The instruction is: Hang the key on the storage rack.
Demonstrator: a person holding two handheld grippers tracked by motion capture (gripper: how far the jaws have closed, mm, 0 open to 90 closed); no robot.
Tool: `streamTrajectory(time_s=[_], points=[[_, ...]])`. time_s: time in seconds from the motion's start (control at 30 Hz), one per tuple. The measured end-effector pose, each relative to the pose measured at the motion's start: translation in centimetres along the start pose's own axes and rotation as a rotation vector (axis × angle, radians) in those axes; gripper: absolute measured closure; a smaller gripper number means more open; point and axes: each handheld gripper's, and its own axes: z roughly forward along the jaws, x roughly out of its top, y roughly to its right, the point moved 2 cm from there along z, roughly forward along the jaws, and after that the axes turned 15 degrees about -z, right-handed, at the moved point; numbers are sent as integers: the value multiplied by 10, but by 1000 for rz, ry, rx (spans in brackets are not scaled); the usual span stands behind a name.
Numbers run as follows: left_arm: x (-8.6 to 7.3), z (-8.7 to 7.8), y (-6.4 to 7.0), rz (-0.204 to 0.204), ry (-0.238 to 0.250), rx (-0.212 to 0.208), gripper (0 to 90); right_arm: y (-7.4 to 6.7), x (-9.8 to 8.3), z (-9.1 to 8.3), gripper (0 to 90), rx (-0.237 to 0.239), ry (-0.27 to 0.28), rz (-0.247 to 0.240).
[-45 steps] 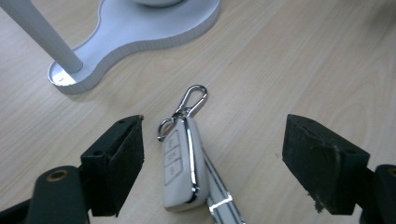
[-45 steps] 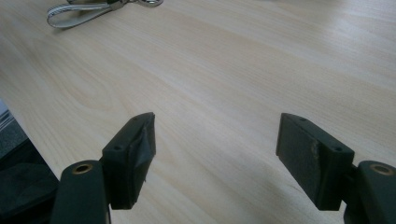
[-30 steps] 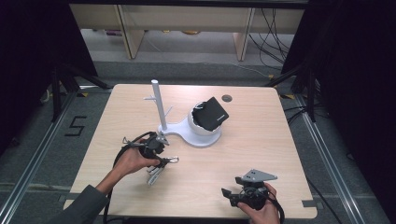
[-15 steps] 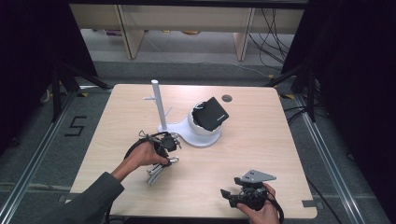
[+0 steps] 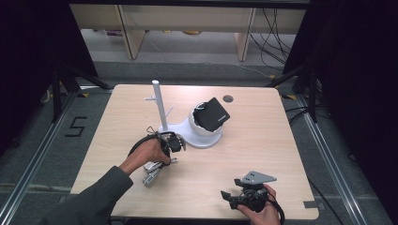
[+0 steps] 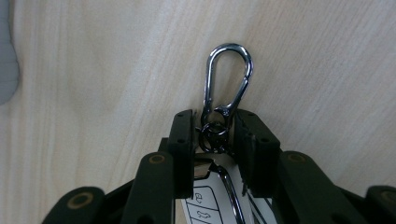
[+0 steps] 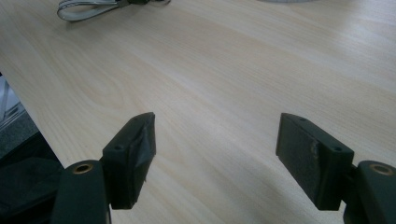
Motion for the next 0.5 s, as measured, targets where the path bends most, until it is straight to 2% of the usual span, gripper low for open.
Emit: streamTrajectory(time_s=[0.03,0.07,0.1,0.17,0.2,0.23,0.3,0.4,0.5], points=[[1,0,1,9,-12,12,690,-3,0,0,296,4,-5,29],[2,0,2,14,-12,21,704,0,0,0,296,2,-2,-2],[2,0,3,26,-15,30,715,-3,0,0,296,5,-4,30],[3,0,4,59,-17,41,742,-2,0,0,296,5,-1,13],[3,0,4,68,-19,41,745,-3,0,0,297,5,-9,27],[3,0,4,74,-19,42,747,-1,0,1,296,6,-6,-6],[4,0,4,84,-20,43,749,-1,0,1,300,9,-9,-2],[4,0,3,91,-23,34,753,-2,0,2,303,19,-8,-5],[3,-3,-1,82,0,-1,770,-1,0,2,302,10,-5,-10]])
